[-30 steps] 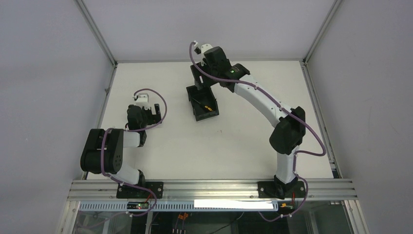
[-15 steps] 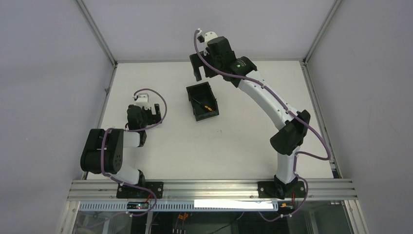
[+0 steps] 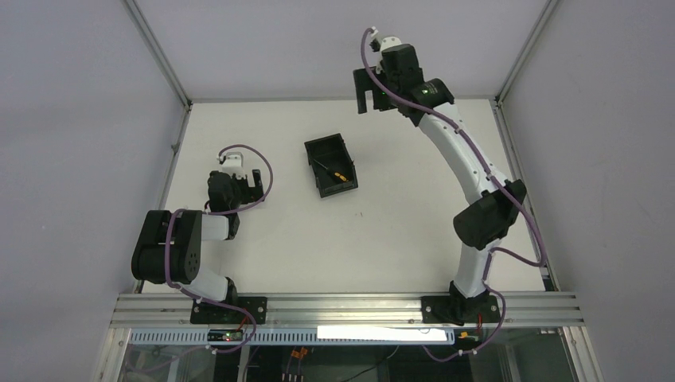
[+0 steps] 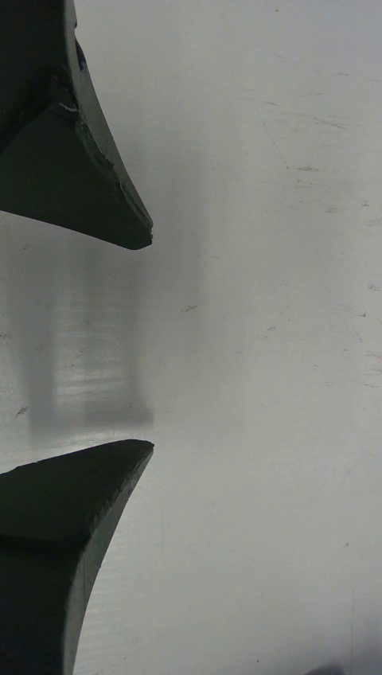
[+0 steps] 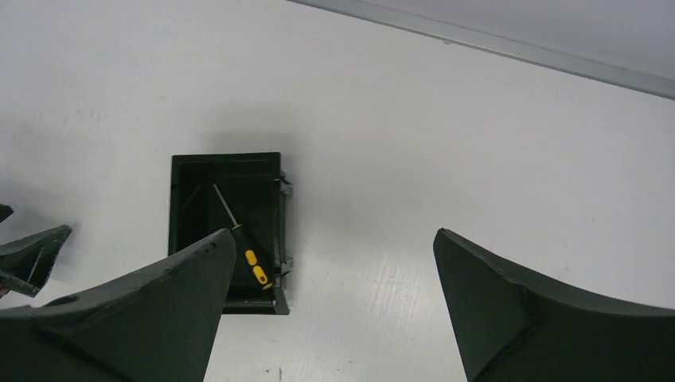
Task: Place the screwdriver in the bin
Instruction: Reset both arms
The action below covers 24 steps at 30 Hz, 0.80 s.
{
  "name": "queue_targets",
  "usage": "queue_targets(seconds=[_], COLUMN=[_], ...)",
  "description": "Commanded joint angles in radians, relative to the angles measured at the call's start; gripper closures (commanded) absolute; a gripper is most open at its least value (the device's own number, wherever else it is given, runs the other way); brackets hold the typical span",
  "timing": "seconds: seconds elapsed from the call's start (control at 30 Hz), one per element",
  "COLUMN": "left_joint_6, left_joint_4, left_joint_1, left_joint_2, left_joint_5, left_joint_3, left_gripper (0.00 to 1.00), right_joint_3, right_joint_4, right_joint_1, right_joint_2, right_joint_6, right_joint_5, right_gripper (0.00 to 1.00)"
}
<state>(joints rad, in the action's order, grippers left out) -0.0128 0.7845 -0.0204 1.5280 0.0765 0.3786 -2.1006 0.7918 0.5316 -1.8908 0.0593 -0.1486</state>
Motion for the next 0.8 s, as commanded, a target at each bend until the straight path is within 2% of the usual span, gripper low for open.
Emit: queue_targets(seconds=[0.0,0.47,0.77], left_joint_6=[-0.004,-0.004,-0.004], left_joint_4=[0.028,0.028,0.027], left_joint_1=[-0.009,-0.009,-0.008], left_joint_2=[-0.02,-0.02,-0.02], left_joint_5=[-0.02,-0.02,-0.021], left_joint_3=[0.0,0.0,0.0], left_gripper=[0.01,0.01,0.01], right_joint_3=[0.024,0.107,0.158], right_joint_4=[0.003,-0.013,0.003], right_joint_1=[-0.054,-0.297,-0.41], right_joint_2=[0.126,0.237,0.288], right_joint_6=[-0.006,-0.032,-0.039], right_joint_5=[-0.013,0.074,0.102], right_gripper=[0.01,0.01,0.01])
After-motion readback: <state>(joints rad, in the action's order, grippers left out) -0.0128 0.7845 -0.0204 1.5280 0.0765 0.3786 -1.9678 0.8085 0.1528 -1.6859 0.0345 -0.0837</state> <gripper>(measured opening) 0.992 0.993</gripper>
